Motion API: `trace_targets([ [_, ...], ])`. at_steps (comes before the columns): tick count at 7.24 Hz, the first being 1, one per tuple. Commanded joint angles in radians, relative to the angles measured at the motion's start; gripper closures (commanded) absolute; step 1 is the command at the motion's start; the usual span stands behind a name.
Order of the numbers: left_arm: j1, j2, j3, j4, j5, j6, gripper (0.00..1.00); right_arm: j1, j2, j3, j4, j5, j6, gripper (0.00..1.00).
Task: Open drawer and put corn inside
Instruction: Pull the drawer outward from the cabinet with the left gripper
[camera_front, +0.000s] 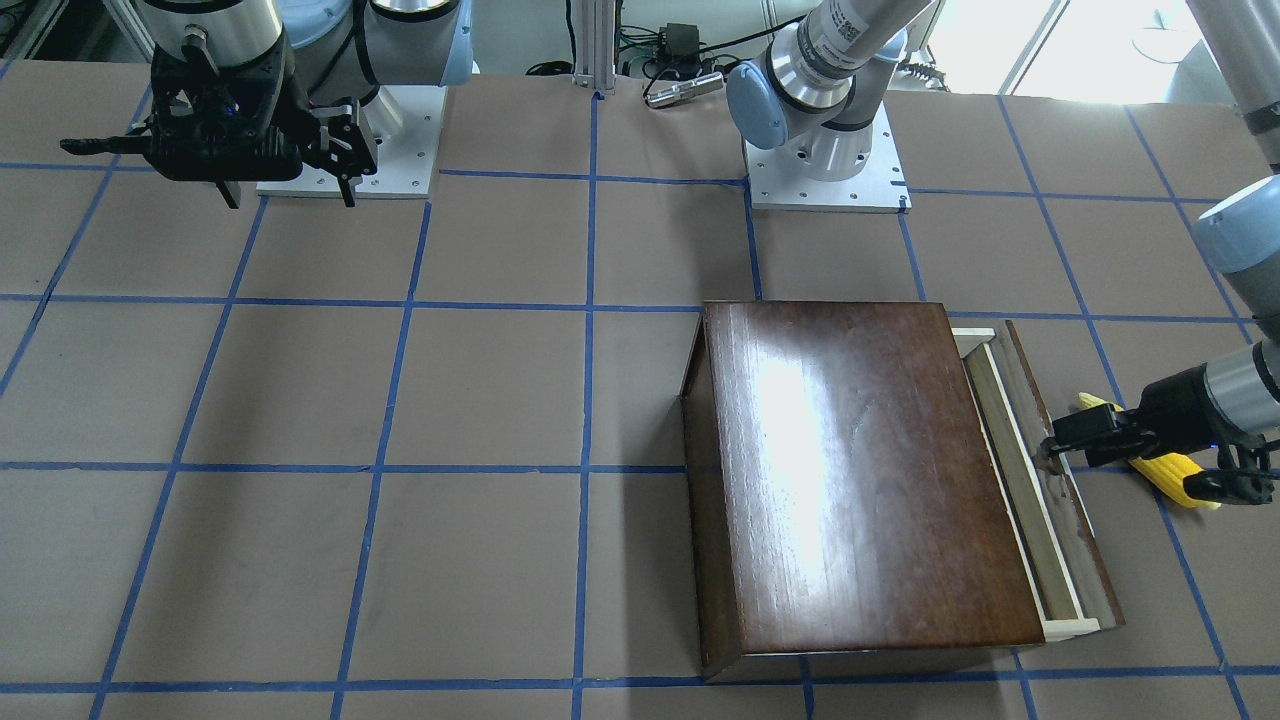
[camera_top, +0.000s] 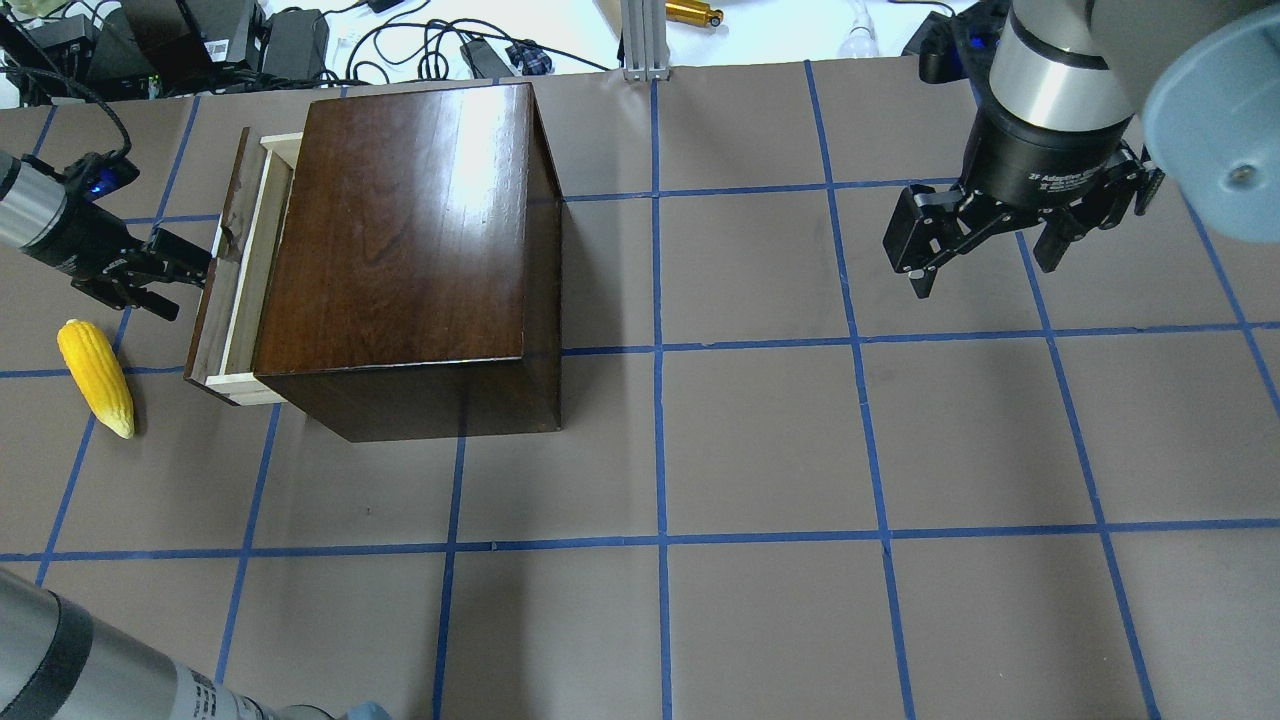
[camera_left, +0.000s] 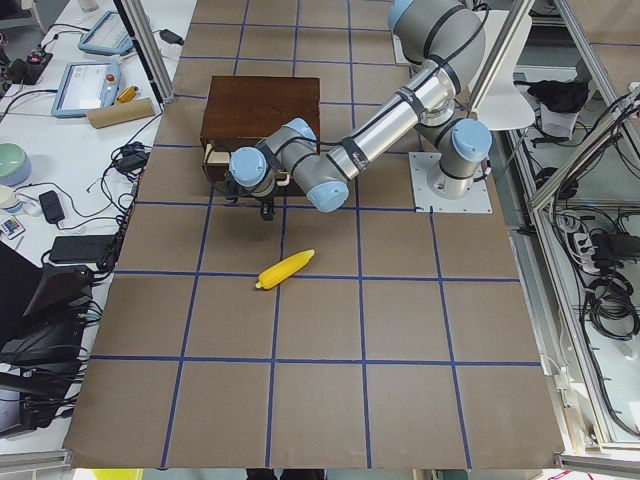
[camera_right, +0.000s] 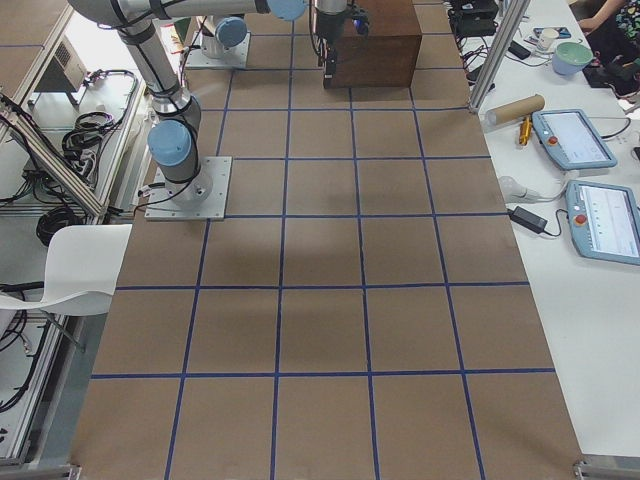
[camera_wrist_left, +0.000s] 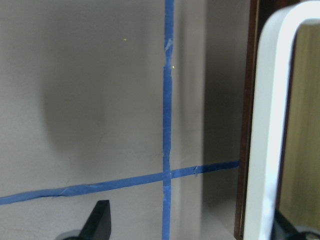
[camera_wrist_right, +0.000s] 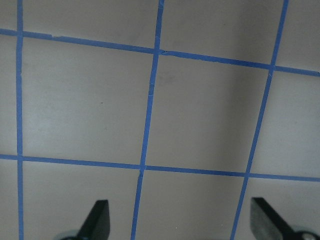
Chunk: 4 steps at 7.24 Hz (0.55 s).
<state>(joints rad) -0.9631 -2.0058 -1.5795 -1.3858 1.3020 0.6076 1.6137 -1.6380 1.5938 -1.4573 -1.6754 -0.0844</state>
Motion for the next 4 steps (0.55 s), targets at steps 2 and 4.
trace_targets([
  [2,0.007,-0.001,0.001,0.011,0.006,0.009,0.0,0.0,0.0,0.0,0.0,0.0,0.0,0.0],
  [4,0.009,-0.001,0.001,0.014,0.036,0.015,0.0,0.0,0.001,0.0,0.0,0.0,0.0,0.0],
])
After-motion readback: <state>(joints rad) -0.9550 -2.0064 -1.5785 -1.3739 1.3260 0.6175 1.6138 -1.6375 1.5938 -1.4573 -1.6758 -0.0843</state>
